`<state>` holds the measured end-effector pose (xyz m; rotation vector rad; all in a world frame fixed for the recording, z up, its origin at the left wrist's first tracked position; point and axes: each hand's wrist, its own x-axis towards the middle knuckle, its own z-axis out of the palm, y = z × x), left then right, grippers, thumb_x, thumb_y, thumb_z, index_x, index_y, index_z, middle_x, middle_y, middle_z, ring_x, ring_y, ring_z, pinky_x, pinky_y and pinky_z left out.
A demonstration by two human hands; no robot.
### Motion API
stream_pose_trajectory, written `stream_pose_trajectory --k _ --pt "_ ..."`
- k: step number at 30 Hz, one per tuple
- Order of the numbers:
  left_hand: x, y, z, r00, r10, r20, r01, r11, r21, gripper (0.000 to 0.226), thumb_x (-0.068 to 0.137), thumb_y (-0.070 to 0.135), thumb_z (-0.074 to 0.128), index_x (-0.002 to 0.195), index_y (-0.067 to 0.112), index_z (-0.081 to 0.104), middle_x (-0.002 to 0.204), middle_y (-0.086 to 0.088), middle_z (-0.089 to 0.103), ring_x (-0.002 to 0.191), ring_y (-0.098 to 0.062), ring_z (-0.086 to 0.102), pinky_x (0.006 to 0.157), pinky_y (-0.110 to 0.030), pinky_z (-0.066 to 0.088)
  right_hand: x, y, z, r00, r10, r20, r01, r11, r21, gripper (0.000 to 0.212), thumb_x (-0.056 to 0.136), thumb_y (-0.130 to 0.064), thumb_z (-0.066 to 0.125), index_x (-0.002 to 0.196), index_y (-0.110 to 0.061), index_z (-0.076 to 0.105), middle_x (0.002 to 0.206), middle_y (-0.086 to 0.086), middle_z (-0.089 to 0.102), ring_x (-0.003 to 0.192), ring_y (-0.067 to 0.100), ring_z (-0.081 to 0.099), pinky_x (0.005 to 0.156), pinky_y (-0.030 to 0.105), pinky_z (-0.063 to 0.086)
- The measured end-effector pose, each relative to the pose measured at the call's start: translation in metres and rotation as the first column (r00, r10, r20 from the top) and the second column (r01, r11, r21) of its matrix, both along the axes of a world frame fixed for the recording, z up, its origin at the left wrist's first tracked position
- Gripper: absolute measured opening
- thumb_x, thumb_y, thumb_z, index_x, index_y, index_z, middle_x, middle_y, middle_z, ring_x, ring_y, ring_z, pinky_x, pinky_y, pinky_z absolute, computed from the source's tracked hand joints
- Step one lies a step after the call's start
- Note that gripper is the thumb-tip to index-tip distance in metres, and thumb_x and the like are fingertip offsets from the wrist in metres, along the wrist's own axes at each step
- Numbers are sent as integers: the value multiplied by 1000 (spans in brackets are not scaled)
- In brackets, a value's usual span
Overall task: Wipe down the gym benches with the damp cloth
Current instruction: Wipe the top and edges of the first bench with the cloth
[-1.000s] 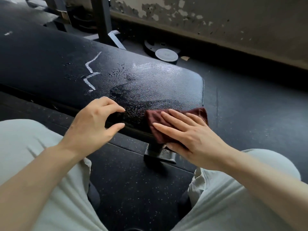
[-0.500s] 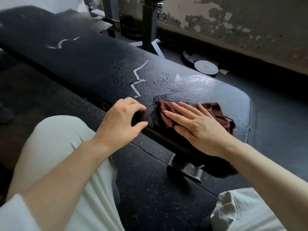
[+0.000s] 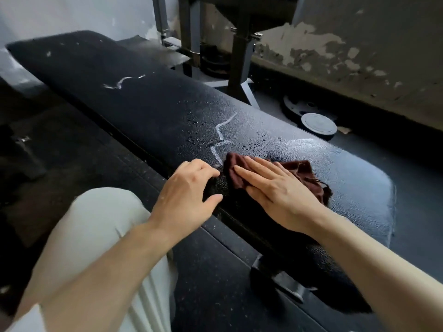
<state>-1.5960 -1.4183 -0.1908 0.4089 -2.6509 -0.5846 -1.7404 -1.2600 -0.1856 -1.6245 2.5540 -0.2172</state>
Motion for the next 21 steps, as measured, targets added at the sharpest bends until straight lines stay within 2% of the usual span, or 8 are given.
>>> stream_pose_trajectory --k 3,6,10,14,17,21 --pt "-7 5 -1 1000 -11 12 12 1000 -8 40 77 27 77 113 13 67 107 1 61 99 -20 55 88 -24 39 7 13 0 999 -36 -17 36 999 10 71 84 -58 -1 151 -42 20 161 -13 7 148 7 -1 120 32 -4" --pt "-11 4 -1 999 18 30 -18 1000 -3 42 74 34 66 110 13 67 104 0 62 96 -21 56 87 -25 39 26 16 0 999 18 32 -18 1000 3 67 87 -55 3 150 -42 22 160 -12 9 149 9 1 121 36 -2" --pt "-19 1 2 998 30 58 -28 999 -29 39 73 29 60 108 12 66 103 1 61 92 -21 55 84 -22 37 17 4 -2 996 81 32 -81 996 -24 63 90 -55 6 149 -43 25 160 -13 14 148 9 7 120 34 1" --pt "-34 -4 10 995 -26 99 38 992 -122 45 72 36 62 110 11 66 100 -1 63 90 -23 57 84 -22 34 -27 -4 2 1000 -14 -25 15 999 30 61 90 -57 4 150 -47 13 160 -18 2 147 4 -3 119 31 -4" --pt "-49 -13 16 987 -99 130 120 979 -162 50 73 41 61 112 11 66 104 -1 63 92 -23 56 87 -22 33 -44 -1 3 992 -115 -44 116 992 40 64 87 -58 1 150 -47 10 160 -18 1 147 4 -3 120 30 -5" --pt "-72 -28 19 975 -178 131 200 963 -178 52 77 47 53 115 12 63 108 0 62 95 -21 55 90 -21 32 -30 -5 -1 990 -114 -80 117 993 33 75 79 -56 -10 151 -44 8 161 -15 0 148 6 -4 118 31 -6"
